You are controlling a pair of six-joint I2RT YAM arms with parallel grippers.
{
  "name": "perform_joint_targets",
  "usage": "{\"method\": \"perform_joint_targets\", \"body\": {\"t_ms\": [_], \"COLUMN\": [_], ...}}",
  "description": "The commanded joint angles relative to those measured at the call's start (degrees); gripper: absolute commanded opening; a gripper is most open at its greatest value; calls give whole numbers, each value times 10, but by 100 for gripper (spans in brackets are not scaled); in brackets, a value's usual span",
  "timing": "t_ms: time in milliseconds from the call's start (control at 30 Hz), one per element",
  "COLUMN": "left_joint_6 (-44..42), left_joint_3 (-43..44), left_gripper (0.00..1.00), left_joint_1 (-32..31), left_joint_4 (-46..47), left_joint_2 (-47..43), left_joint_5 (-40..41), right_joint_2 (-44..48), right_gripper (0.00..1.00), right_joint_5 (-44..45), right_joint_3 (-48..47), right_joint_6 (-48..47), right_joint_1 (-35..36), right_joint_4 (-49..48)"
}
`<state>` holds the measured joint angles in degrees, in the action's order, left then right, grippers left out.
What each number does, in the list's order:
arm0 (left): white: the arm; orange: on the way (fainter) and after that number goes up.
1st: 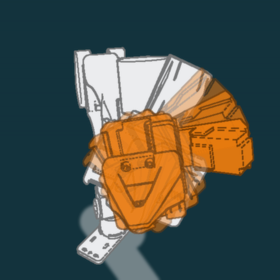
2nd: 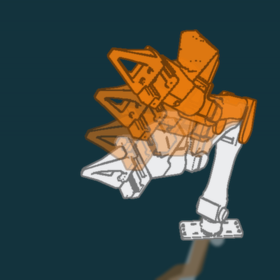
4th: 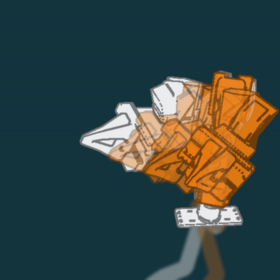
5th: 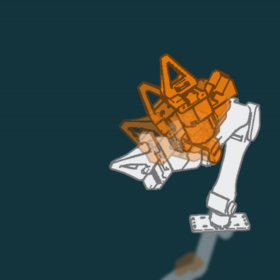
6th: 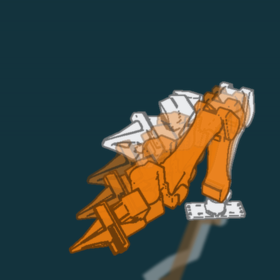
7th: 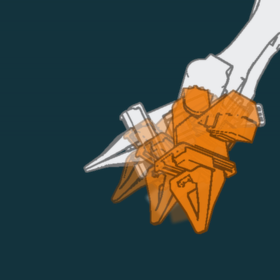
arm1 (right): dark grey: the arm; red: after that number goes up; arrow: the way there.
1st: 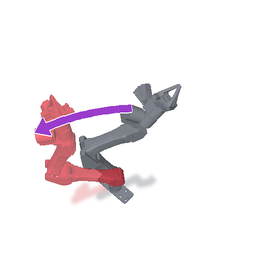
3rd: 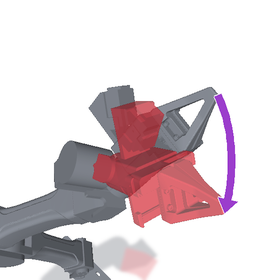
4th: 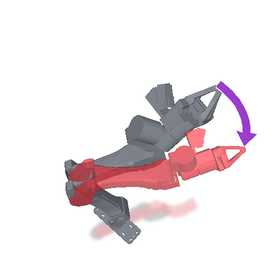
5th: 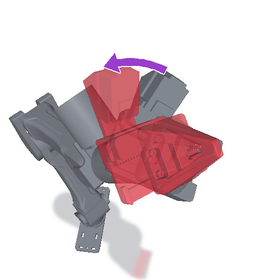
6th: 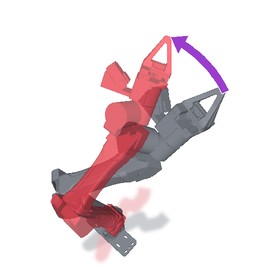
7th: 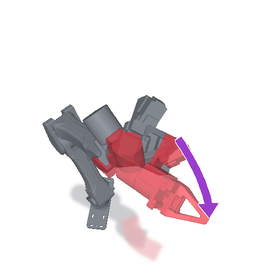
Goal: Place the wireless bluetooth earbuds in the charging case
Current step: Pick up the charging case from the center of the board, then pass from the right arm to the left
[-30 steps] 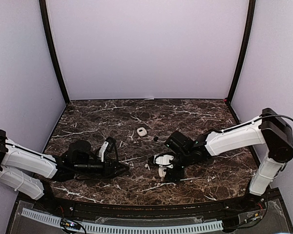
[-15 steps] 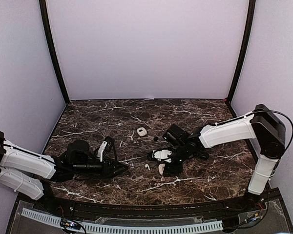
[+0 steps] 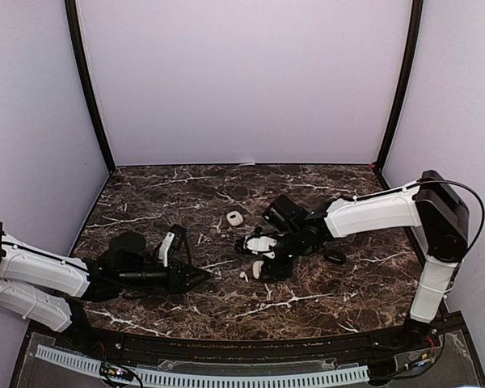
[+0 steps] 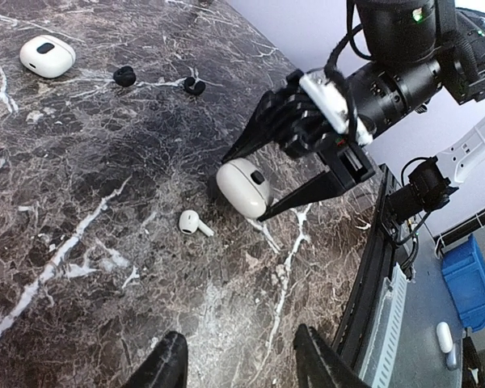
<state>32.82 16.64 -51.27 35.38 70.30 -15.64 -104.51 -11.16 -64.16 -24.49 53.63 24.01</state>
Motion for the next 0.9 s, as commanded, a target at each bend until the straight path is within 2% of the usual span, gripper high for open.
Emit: {"method": "perform_joint_targets", "body": {"t_ms": [0, 200, 267, 433, 567, 733, 867], "left_joint_6": [19, 48, 56, 93, 137, 163, 170], "left_joint_3": [-18, -47, -54, -70, -47, 11, 30], "left_gripper": [49, 49, 49, 49, 49, 53, 54], "left_joint_1": [13, 38, 39, 38, 36, 12, -1], "left_joint_4": [-17, -16, -13, 40, 96, 124, 170], "left_joint_2": [-45, -101, -117, -132, -89, -9, 45], "left_joint_5": [36, 40, 37, 33, 14, -8, -31], "right_joint_2": [-26, -111, -108, -14, 48, 86, 84], "right_gripper": [48, 46, 46, 44, 44, 44, 44], "right_joint_5": [3, 53, 75, 137, 226, 293, 326], "right_joint_3": [-103, -231, -230, -80, 38, 118, 134], "right_joint_6": [54, 116, 146, 200, 212, 239, 238], "right_joint_1": [10, 46, 52, 83, 122, 158, 179], "right_joint_4": [-81, -106, -124, -273, -380, -474, -507]}}
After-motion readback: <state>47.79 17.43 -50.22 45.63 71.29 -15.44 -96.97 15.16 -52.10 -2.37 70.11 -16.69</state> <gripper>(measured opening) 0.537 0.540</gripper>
